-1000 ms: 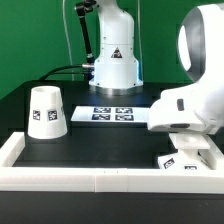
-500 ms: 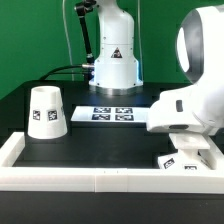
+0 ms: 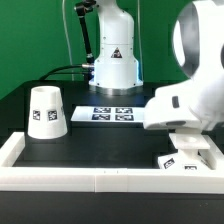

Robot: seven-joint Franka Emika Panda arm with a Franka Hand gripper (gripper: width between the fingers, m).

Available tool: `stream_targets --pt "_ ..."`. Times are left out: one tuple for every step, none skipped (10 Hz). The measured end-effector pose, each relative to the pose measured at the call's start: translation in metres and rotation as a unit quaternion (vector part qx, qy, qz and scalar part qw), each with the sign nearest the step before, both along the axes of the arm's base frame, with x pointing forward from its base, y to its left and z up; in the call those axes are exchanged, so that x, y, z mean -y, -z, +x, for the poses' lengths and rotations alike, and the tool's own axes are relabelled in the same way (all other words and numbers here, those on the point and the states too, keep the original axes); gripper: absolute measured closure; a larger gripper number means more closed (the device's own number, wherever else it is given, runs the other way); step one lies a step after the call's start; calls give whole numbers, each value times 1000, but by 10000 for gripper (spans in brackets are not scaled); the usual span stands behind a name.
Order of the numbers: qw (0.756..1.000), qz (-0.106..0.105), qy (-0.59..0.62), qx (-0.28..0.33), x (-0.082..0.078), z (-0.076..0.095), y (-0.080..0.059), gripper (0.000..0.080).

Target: Assemble lamp

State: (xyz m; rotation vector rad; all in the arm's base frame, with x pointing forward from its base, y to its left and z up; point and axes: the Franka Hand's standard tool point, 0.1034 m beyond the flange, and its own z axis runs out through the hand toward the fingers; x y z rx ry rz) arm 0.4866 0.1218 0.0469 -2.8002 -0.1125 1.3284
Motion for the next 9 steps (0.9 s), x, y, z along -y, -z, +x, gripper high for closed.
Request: stream_targets --pt "1000 9 0 -6 9 4 -18 222" --pt "1000 17 0 -12 19 9 -37 222" --pt "999 25 2 -21 31 16 -55 222" --pt "1000 26 6 -13 35 22 -60 222" --pt "1000 26 6 -12 34 21 -57 222" --pt "1000 26 6 3 33 25 -55 222" --pt "999 27 10 41 32 34 -54 222" --pt "995 28 14 90 33 40 -54 220" --pt "992 38 6 119 38 42 -61 220"
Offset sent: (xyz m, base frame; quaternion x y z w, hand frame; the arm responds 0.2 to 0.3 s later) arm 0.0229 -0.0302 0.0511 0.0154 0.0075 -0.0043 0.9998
